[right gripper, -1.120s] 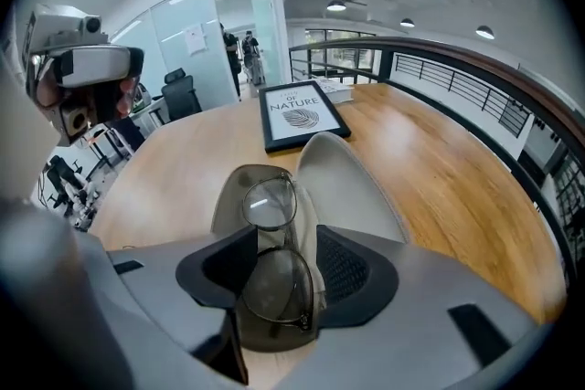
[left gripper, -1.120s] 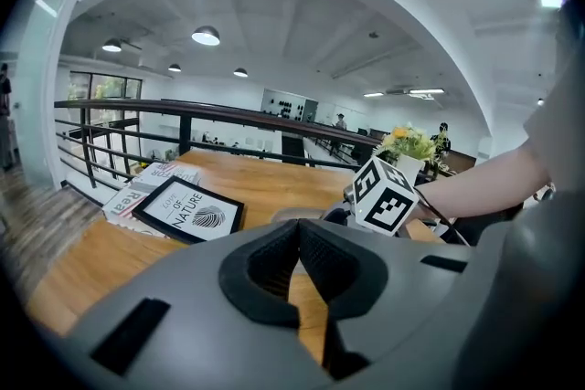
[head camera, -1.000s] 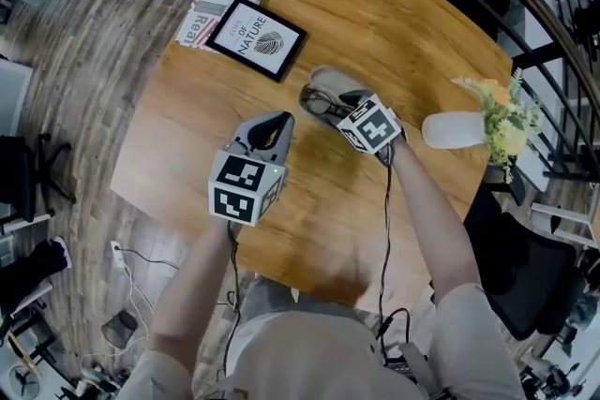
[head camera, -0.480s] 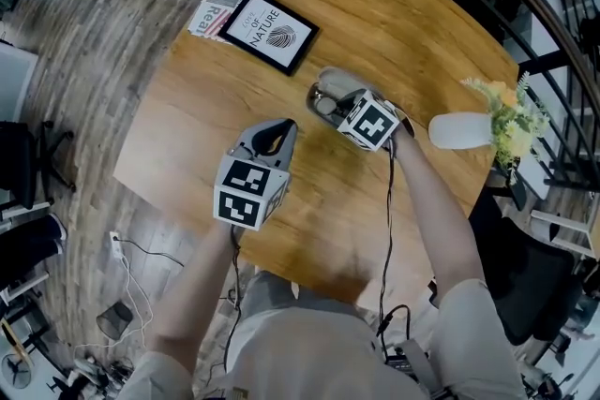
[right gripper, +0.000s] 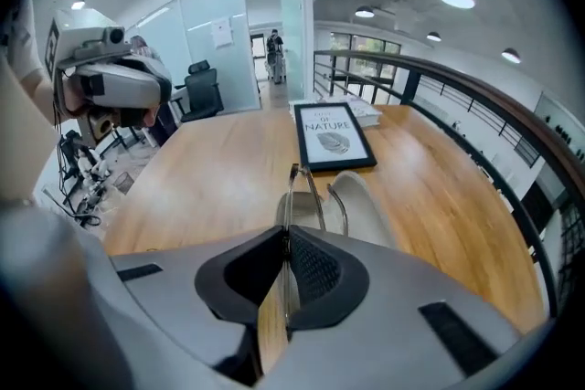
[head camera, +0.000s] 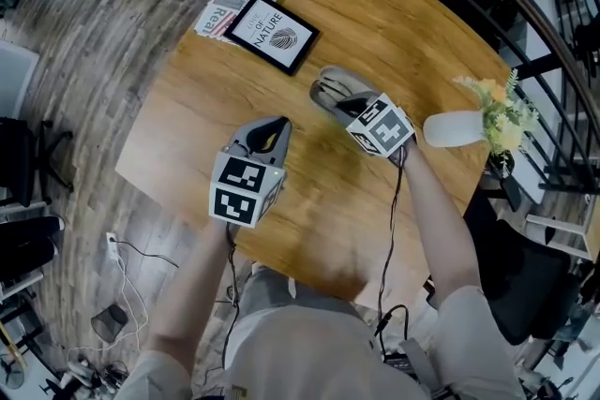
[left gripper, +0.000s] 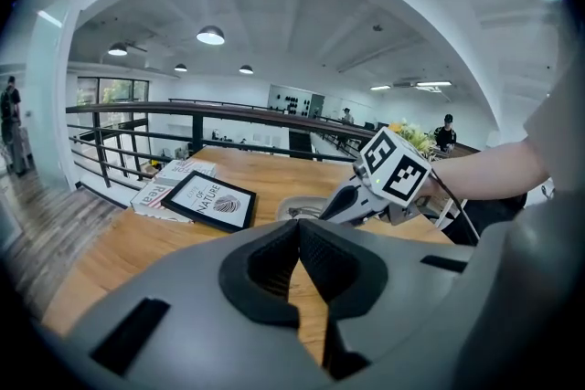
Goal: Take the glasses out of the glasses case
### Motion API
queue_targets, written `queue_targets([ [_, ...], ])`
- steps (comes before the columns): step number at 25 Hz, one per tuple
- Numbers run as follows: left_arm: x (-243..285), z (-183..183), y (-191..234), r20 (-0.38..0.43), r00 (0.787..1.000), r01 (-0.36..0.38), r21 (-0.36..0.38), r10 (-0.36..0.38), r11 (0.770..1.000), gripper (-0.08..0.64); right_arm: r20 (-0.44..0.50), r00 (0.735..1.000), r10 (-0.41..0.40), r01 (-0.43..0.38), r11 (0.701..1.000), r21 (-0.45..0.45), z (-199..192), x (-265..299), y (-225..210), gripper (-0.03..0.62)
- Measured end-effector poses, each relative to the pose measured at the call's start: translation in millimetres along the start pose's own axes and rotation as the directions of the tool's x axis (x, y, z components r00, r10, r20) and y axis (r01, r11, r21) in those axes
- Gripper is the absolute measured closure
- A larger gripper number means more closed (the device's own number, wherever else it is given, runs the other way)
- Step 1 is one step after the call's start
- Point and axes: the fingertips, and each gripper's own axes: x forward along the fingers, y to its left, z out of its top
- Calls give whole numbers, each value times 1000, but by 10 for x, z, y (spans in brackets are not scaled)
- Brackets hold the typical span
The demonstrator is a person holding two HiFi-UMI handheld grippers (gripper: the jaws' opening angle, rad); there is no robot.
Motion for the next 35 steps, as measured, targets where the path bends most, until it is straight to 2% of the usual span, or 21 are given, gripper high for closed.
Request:
queue_targets([
  [3,-110,68,-4,10,1000,-14,17,14,1000,543,82,994,-68,68,998,12,194,-348,-45,548],
  [6,-267,201,-11,38,999,-33,27,32,999,543,167,978,-127,121,992,42,386,-743,-69,548],
  [11,-582,585,-47,108,993,-60,55,54,997,544,321,923,-213,190,977,101,735,-1515,-16,549],
  [16,-1001,955,-115,186,979,-107,111,85,988,543,474,833,-285,260,958,120,1064,-2398,240,548],
  [19,-1350,1265,-229,285,953,-153,168,101,974,544,558,769,-312,292,948,127,1248,-2890,438,548],
  [22,-1669,1531,-440,353,932,-173,242,80,955,545,627,704,-334,324,936,135,1384,-3341,640,548],
  [28,-2207,1866,-761,429,902,-180,282,44,943,543,727,583,-362,363,917,166,1492,-4016,1095,548],
  [32,-2512,2012,-962,474,880,-201,321,27,925,544,760,525,-383,375,906,197,1434,-4291,1385,548],
  [35,-2717,2052,-1052,510,860,-229,332,30,915,544,772,498,-395,364,903,227,1368,-4408,1573,548],
])
